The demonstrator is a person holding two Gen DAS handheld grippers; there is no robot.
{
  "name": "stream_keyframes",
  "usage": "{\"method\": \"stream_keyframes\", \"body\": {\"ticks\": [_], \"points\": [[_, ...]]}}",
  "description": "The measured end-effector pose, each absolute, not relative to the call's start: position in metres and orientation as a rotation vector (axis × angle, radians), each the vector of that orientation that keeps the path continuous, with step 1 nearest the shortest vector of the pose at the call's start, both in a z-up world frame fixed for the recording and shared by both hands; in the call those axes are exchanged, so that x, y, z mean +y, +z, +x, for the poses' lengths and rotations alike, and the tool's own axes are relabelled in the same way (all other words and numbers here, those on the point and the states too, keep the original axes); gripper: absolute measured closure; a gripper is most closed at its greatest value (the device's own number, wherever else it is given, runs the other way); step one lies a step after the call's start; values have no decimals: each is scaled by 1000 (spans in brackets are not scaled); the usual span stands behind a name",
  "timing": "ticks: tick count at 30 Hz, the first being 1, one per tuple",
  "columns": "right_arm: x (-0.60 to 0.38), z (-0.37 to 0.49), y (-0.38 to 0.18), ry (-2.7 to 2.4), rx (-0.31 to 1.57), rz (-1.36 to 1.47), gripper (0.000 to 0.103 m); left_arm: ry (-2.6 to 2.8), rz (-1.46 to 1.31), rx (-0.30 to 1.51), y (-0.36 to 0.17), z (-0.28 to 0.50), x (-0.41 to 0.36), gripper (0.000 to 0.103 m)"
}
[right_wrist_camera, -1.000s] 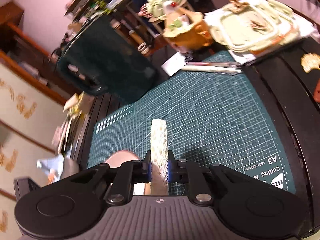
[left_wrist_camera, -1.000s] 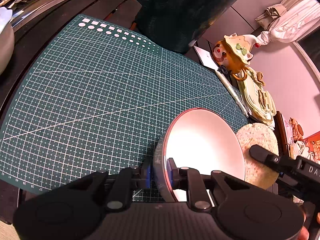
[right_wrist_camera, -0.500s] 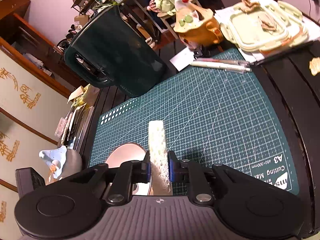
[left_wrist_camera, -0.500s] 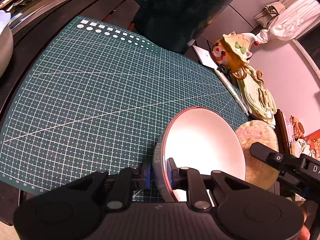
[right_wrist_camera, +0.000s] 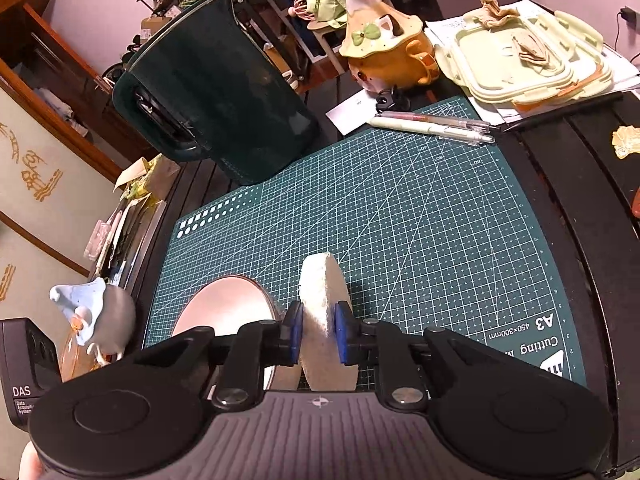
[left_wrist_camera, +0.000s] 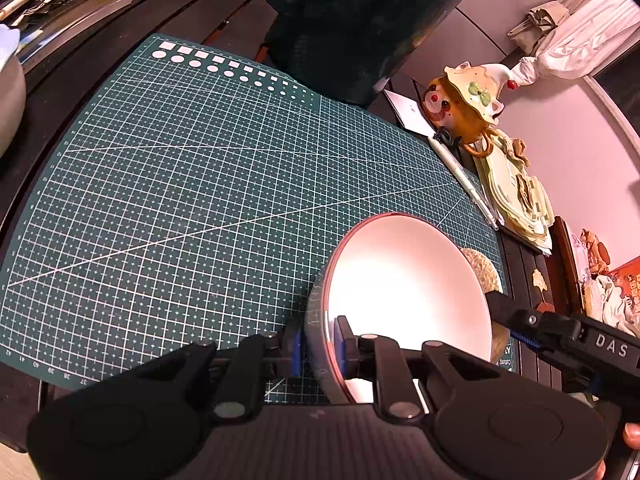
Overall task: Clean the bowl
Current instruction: 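Scrub the bowl's outer base with the right gripper's sponge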
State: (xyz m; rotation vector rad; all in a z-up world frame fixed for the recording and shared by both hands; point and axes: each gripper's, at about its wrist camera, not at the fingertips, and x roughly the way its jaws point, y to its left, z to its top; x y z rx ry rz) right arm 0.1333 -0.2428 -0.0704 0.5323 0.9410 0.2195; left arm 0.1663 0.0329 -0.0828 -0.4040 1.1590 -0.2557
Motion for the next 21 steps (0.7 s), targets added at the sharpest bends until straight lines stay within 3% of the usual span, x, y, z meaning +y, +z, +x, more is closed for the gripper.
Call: {"method": "stream_keyframes", "body": {"ticks": [11, 21], "points": [[-259, 131, -56, 296, 916, 698, 91, -256, -407, 1160, -83, 167, 32, 87], [-278, 134, -88, 281, 999, 970, 91, -257, -409, 1160, -85, 167, 33, 87]]}}
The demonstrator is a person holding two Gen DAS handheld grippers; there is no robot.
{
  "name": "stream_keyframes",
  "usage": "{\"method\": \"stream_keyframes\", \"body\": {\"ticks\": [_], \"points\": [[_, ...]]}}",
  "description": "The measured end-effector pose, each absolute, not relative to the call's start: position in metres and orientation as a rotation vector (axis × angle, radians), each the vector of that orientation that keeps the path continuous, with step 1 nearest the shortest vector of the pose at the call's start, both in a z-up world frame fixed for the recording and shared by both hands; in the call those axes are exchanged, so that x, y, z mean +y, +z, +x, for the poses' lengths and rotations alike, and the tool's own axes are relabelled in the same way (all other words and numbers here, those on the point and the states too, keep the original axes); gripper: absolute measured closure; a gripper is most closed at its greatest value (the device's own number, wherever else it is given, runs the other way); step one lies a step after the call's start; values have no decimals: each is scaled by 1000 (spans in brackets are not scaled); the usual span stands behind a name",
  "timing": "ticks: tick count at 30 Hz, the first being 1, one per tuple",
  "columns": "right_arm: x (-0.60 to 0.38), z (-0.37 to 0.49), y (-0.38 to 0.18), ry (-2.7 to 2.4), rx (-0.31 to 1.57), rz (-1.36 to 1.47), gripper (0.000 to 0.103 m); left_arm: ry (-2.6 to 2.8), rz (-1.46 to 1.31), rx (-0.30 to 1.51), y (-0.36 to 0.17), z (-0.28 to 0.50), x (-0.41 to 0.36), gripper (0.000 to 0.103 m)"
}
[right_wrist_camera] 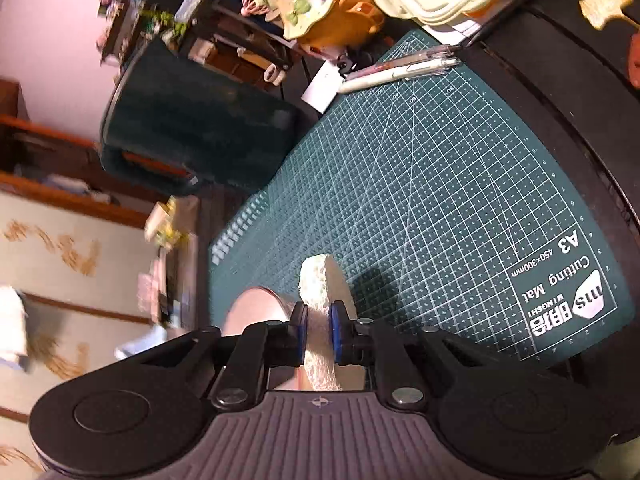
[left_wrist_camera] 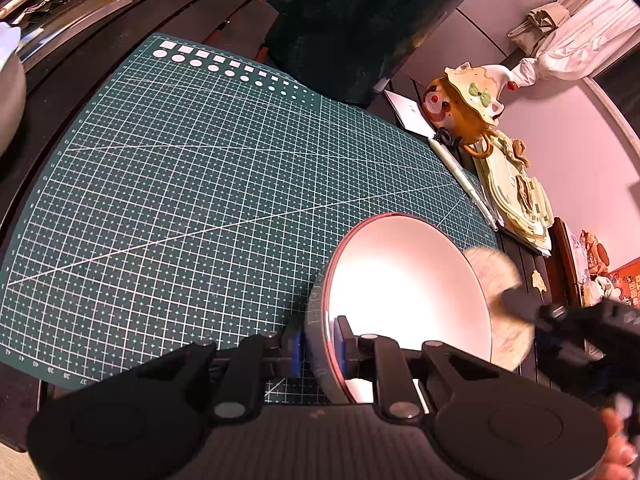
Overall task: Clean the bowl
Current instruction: 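Scrub the bowl's outer base with the right gripper's sponge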
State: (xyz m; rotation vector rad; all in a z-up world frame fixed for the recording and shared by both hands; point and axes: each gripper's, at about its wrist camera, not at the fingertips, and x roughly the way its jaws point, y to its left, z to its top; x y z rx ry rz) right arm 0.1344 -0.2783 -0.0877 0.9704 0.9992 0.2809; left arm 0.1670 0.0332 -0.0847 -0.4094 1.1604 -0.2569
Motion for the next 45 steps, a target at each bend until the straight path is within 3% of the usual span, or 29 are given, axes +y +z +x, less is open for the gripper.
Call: {"method": "stream_keyframes", "body": {"ticks": [8, 14, 19, 24, 30, 36, 40, 45], "points": [[-276, 134, -101, 271, 1052, 1018, 91, -256, -415, 1160, -85, 167, 34, 87], [-285, 134, -84, 319, 968, 1058, 91, -257, -418, 1162, -85, 167, 33, 87], [-284, 134, -101, 282, 1041, 1084, 91, -259, -418, 1162, -86, 167, 34, 87], [-290, 131, -83, 325, 964, 1085, 91, -259, -417, 1161, -85, 167, 33, 87], [-288, 132, -100, 301, 1031, 1110, 91, -256, -418, 1161, -86, 167, 33, 87], [-294, 131, -83, 345, 953, 1122, 91, -258, -422, 1162, -85, 166, 33, 87], [-287, 131, -99, 324, 1022, 1118, 91, -259, -421, 1162, -85, 166, 33, 87], [-293, 130, -81, 357, 954, 1111, 91, -262, -422, 1162, -86, 166, 35, 87]]}}
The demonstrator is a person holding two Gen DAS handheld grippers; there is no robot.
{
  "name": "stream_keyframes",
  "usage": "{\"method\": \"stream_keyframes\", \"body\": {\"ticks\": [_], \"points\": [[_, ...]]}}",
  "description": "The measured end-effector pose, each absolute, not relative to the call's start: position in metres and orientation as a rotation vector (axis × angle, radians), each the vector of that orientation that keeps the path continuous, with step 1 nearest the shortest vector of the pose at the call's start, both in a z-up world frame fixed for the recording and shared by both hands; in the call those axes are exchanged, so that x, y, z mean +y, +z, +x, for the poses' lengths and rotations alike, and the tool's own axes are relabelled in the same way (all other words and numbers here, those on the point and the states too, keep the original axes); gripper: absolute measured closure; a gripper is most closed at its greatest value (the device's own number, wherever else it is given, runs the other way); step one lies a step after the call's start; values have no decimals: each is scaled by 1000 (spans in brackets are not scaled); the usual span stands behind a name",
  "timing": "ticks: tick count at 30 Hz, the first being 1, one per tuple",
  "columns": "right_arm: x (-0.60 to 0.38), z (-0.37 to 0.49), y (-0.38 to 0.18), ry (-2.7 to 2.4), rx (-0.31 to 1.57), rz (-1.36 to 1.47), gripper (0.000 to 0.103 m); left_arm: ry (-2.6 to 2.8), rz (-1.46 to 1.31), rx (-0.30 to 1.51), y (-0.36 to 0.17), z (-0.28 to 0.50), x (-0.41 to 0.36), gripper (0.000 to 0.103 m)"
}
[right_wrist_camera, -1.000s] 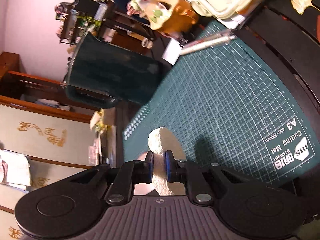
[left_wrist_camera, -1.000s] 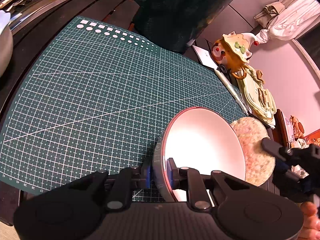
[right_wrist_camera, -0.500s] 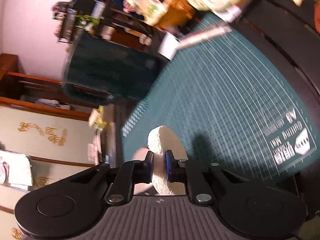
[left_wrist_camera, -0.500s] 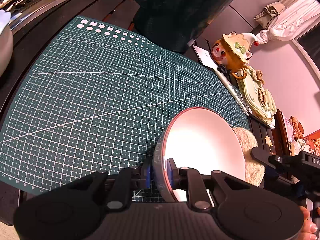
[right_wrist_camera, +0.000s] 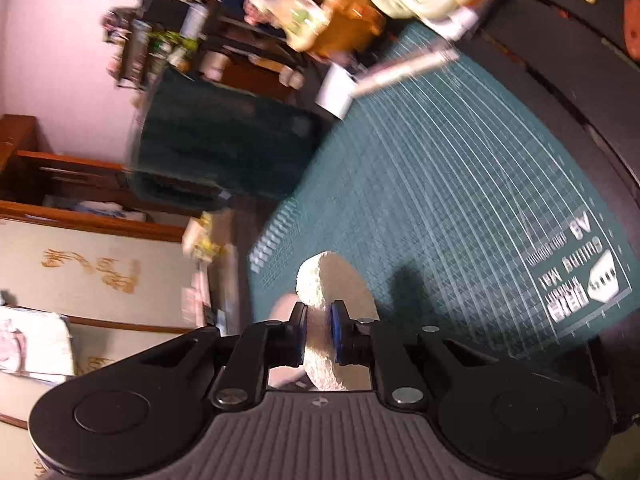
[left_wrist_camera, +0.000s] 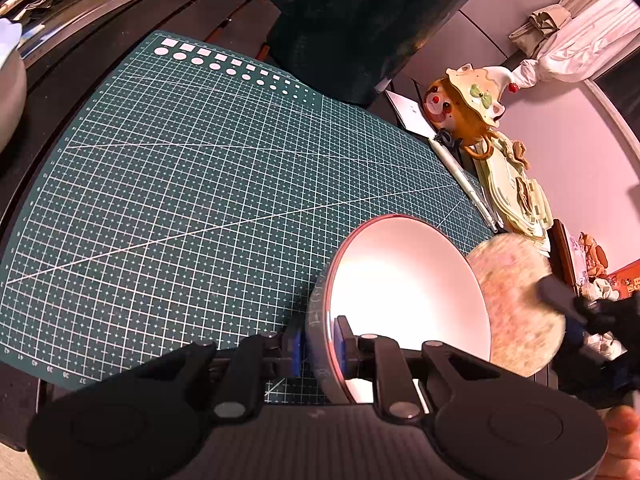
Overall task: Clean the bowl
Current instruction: 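Scrub the bowl's outer base with the right gripper's sponge, then hold the bowl with the left gripper while the right gripper scrubs its outside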
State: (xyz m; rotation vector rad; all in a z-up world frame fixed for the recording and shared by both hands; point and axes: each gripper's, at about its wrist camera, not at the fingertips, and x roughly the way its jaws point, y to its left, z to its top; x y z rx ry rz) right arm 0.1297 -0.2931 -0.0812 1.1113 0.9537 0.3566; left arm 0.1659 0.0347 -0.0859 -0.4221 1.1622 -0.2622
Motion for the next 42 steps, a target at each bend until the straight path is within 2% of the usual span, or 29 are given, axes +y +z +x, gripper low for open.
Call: {"method": "stream_keyframes", "body": {"ticks": [6, 11, 16, 22, 28, 34, 42], "points": [[-281, 130, -96, 316, 1039, 1040, 91, -262, -426, 1163, -85, 166, 35, 87], [-289, 129, -80, 349, 954, 1058, 91, -263, -430, 1166, -85, 167, 36, 87], [-282, 129, -103, 316, 1044, 1066, 90, -263, -433, 1165, -86, 167, 36, 87], [-292, 128, -83, 352, 947, 1104, 90, -263, -434, 1163, -88, 165, 37, 87], [-284, 120, -98, 341, 1037, 1079, 90, -250, -436, 1169, -87, 170, 36, 87], [-277, 105, -91, 394, 1091, 1013, 90, -250, -319, 1119, -80, 180, 22, 77], [-282, 116, -86, 339, 1011, 993, 90, -225, -366, 1063, -68, 177, 34, 80]]}}
